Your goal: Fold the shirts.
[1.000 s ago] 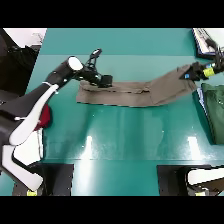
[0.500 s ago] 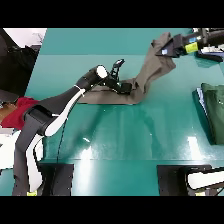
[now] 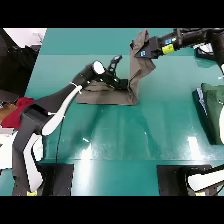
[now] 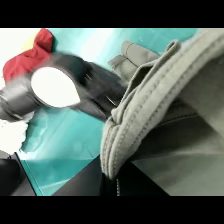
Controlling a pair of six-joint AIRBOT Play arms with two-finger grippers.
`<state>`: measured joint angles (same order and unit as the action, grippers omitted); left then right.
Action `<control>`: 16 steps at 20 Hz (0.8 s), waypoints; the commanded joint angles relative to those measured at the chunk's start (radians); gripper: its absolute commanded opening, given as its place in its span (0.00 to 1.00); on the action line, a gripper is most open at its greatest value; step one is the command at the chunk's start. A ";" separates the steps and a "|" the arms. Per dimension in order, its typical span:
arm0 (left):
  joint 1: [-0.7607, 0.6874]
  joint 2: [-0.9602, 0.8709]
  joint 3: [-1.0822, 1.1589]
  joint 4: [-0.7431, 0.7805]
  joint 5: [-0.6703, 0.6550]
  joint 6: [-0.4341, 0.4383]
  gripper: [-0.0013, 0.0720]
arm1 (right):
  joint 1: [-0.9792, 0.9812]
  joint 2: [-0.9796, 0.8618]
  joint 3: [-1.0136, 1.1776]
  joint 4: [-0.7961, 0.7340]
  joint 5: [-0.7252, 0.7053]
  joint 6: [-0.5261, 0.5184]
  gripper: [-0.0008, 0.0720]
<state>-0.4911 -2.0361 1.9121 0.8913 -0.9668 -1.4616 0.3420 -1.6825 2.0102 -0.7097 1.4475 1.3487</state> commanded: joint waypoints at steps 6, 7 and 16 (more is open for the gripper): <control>0.289 0.278 0.003 0.269 -0.219 0.003 0.05 | 0.159 -0.120 0.002 0.003 -0.173 -0.090 0.04; 0.327 0.311 0.003 0.272 -0.236 0.003 0.05 | 0.194 -0.150 0.002 0.003 -0.221 -0.103 0.04; 0.468 0.430 0.003 0.274 -0.365 0.003 0.05 | 0.365 -0.268 0.003 0.062 -0.492 -0.190 0.66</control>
<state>-0.0479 -1.6276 1.9152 1.1587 -1.2850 -1.4586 0.6998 -1.9491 2.0132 -0.6460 0.9718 1.1748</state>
